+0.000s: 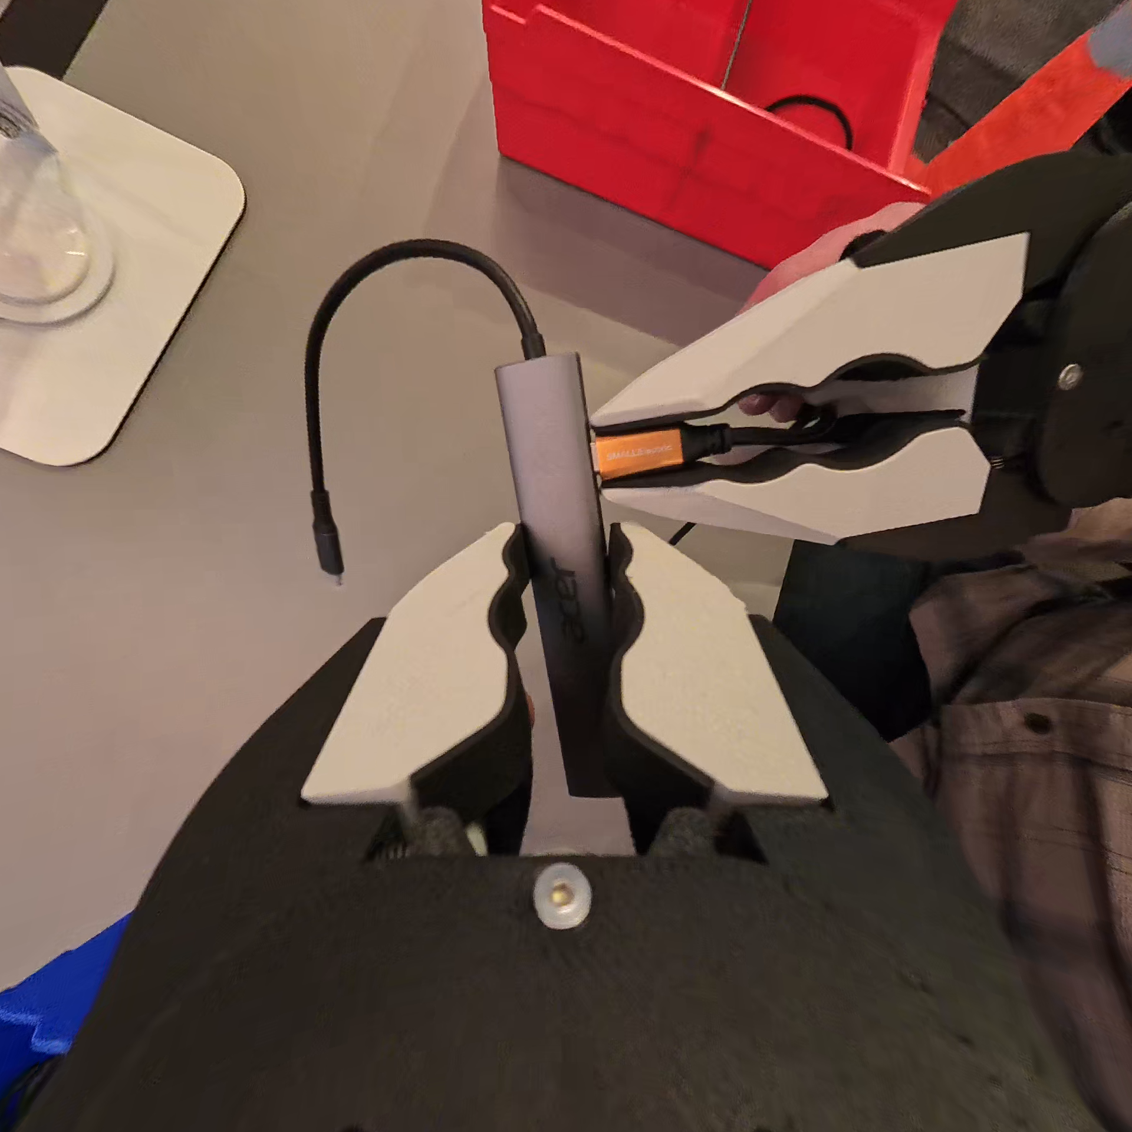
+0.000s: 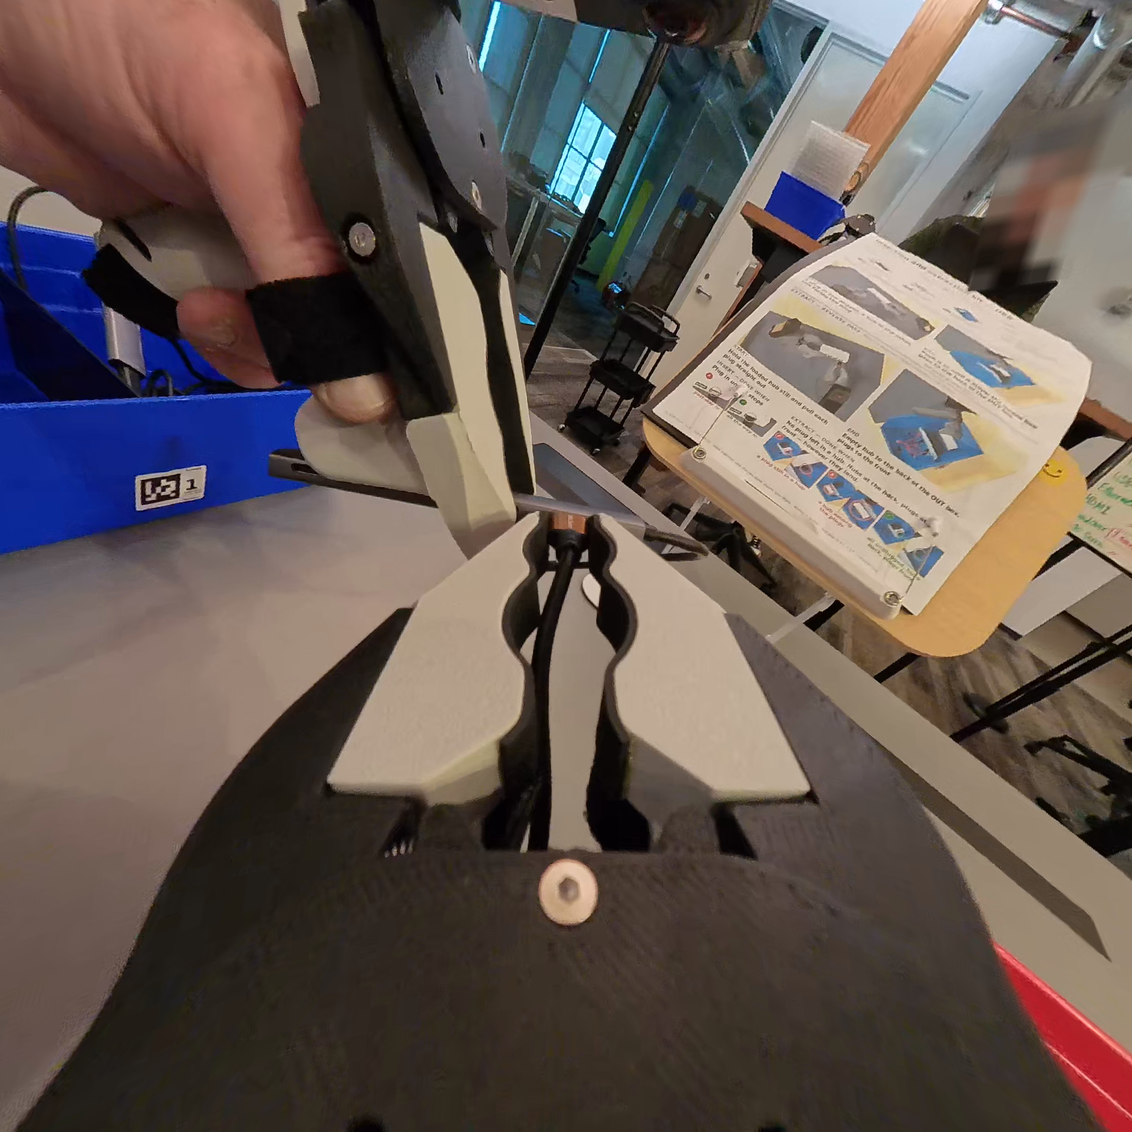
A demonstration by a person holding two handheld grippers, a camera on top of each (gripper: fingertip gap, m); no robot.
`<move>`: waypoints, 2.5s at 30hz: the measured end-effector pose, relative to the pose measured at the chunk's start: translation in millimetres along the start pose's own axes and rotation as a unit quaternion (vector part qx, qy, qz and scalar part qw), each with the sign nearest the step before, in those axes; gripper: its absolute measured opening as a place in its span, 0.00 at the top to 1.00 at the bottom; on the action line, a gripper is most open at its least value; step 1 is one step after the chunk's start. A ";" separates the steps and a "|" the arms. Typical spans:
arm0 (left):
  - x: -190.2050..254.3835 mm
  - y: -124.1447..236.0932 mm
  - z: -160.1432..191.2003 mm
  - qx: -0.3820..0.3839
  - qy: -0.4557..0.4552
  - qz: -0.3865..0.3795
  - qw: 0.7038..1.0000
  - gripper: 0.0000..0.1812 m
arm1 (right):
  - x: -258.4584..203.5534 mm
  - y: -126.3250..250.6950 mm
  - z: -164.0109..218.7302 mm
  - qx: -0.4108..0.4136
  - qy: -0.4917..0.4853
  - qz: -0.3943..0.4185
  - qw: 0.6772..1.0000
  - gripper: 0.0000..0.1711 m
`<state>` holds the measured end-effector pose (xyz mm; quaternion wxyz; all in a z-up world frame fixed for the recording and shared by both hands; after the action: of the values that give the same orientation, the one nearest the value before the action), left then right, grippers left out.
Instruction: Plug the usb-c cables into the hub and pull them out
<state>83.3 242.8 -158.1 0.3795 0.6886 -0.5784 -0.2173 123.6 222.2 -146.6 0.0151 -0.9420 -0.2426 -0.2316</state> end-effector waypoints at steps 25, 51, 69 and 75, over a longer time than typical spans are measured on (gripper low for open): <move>-2.1 -14.0 -8.5 0.039 0.012 -0.009 0.999 0.89 | 6.6 0.5 -2.4 -0.053 0.056 -0.001 0.997 0.95; -4.6 -1.9 -12.7 0.107 -0.007 -0.041 0.993 0.89 | 2.9 8.6 -24.5 -0.057 0.101 0.013 0.993 0.94; -9.9 14.4 34.4 0.141 0.024 -0.097 0.985 0.89 | 84.0 47.3 -35.4 -0.039 -0.020 -0.013 0.999 0.95; -5.5 9.7 55.3 0.154 0.045 -0.090 0.983 0.89 | 178.1 103.1 -14.9 -0.068 -0.042 0.072 0.994 0.95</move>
<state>35.0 232.7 -185.6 0.2736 0.7970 -0.5232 -0.1272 303.2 209.3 -45.7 -0.0423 -0.9648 -0.1581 -0.2057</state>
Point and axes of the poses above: each gripper's, where its closed fingertips meet, y back along the fingers, z out of its underside, x = y × z across the jaws, the point moved 3 cm from there along y, back along the fingers, and after that the axes turned 1 degree about -z, right-handed, at the moved point
